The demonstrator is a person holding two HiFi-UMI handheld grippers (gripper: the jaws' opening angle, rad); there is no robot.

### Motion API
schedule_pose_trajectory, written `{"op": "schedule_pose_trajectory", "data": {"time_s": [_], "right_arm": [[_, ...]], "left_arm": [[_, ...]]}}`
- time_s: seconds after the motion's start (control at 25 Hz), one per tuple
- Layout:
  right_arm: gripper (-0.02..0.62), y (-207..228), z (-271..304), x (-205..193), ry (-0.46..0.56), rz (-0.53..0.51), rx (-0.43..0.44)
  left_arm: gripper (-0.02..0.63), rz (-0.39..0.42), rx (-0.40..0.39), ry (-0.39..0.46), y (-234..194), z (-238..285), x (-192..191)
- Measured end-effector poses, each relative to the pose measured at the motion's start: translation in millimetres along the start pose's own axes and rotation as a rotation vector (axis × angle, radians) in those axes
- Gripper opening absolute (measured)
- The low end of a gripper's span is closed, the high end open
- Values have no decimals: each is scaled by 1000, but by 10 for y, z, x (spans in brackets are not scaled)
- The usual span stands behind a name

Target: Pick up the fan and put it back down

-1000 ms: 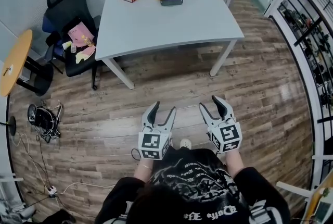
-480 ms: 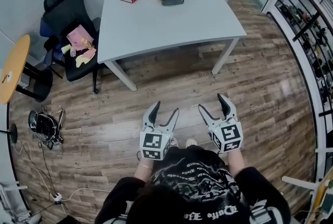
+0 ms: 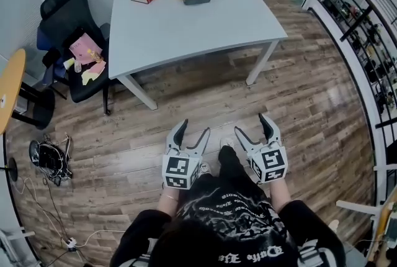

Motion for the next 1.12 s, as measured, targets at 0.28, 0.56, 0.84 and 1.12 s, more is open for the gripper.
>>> {"op": "schedule_pose_trajectory", "data": {"time_s": [0.28, 0.56, 0.84, 1.12], "right_arm": [[359, 208, 236, -16, -21, -2, 32], [357, 500, 707, 144, -89, -88, 99], [357, 918, 1239, 435, -122, -148, 141], [357, 1447, 1684, 761, -122, -168, 175]], "left_arm": [[310, -23, -33, 1, 24, 258, -10], [310, -113, -45, 6, -31, 723, 123], [310, -155, 25, -5, -325, 1334, 336], [310, -184, 129, -33, -542, 1895, 542]]}}
Point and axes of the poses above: the fingertips, and each gripper's own axes: z forward along the fingers, y to its right, x out of its top, the point moved 4 cm from there along -z, backward along the fingers, and after that the axes turned 12 degrees about z, right-handed, at the moved point
